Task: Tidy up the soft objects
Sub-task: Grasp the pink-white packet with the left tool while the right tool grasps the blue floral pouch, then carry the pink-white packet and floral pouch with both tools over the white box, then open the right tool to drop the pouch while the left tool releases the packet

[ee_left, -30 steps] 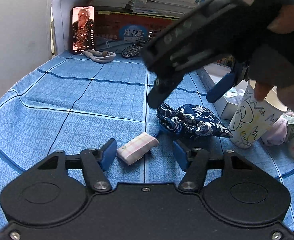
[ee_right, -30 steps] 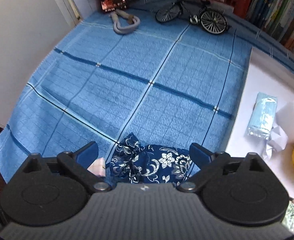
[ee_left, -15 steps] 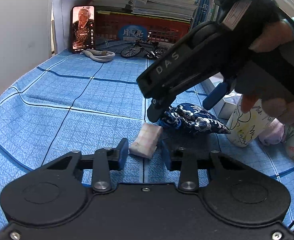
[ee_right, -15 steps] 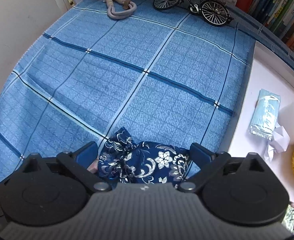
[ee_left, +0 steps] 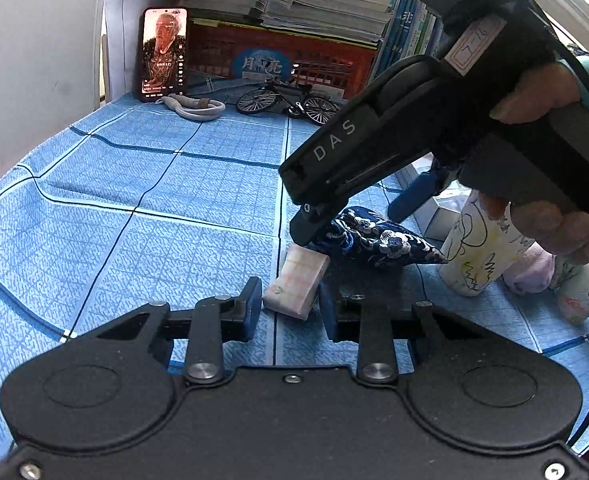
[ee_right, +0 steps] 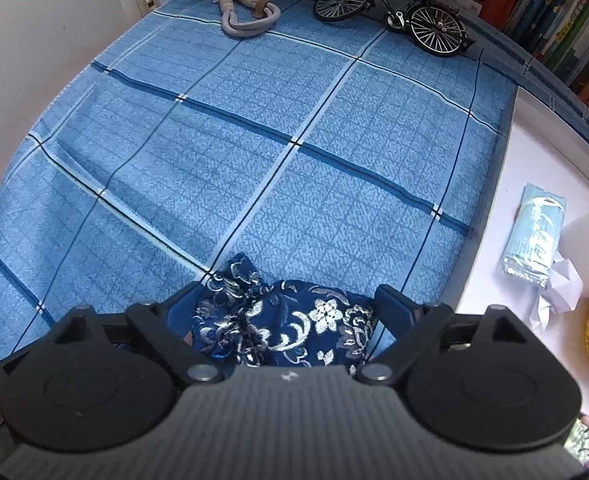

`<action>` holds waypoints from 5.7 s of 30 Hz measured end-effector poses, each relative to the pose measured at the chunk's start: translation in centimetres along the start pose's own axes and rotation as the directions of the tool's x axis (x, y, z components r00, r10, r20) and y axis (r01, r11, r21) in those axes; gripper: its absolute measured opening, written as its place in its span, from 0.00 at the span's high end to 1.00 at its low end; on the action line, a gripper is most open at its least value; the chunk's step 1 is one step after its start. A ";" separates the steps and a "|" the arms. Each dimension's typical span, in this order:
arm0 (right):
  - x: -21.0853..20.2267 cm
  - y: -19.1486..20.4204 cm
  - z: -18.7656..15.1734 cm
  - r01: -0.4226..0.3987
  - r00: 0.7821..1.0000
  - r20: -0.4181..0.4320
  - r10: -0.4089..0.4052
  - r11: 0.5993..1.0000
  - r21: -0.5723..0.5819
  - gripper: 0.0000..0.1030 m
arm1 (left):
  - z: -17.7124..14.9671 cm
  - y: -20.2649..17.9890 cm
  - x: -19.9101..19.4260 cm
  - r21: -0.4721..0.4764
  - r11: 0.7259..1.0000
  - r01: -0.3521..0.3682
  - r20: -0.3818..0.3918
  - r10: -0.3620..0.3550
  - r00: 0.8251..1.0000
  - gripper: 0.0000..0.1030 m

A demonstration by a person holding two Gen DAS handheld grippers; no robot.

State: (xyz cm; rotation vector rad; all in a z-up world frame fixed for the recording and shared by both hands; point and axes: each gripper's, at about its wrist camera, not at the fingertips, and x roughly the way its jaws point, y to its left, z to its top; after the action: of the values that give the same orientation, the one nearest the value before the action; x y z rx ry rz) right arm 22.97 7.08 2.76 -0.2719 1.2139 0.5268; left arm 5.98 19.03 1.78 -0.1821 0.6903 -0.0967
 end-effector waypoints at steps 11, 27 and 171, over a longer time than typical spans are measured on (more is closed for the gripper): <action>-0.2 0.9 -0.4 0.010 1.000 0.015 -0.009 0.998 -0.059 0.22 | 0.1 -1.1 0.1 0.035 0.999 0.002 -0.009 -0.001 1.000 0.57; -0.7 1.0 -0.4 0.026 0.999 0.044 -0.024 0.999 -0.038 0.52 | 0.1 -1.5 0.3 0.061 0.998 0.025 -0.020 -0.024 1.000 0.74; -20.3 -23.3 -11.3 -0.036 0.729 0.674 -0.118 0.977 0.210 0.15 | 17.8 -20.9 6.0 0.202 0.957 0.206 -0.166 -0.174 0.971 0.38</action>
State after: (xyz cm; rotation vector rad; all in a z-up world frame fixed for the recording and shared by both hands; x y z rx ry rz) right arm 20.83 -22.92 16.21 0.0863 0.5195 0.3978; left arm 21.42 0.10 15.63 -0.0301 0.8020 -0.3730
